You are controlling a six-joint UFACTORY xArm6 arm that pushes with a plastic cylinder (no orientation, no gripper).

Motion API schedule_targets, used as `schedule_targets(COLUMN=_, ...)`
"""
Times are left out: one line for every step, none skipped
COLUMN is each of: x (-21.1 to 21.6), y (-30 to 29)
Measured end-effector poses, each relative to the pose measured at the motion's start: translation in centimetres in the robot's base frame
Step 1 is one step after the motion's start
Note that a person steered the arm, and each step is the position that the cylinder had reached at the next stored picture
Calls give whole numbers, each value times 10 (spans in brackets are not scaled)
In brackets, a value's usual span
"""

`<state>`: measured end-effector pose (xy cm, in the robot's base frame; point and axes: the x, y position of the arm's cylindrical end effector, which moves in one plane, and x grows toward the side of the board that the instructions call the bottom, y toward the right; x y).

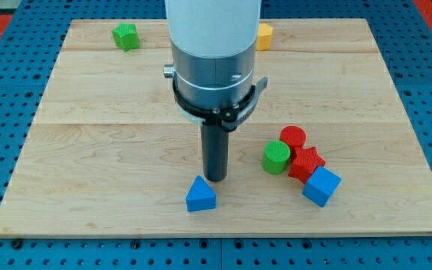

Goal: Move the blue triangle to the bottom right of the yellow heart

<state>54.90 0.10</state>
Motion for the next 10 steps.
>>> schedule_targets(x=1, y=34)
schedule_targets(x=41, y=34)
schedule_targets(x=47, y=-23)
schedule_targets(x=-24, y=-42)
schedule_targets(x=-72, y=-59)
schedule_targets(x=-57, y=-60)
schedule_targets(x=-70, y=-91)
schedule_targets(x=-111, y=-92)
schedule_targets(x=-149, y=-98)
schedule_targets(x=-155, y=-152)
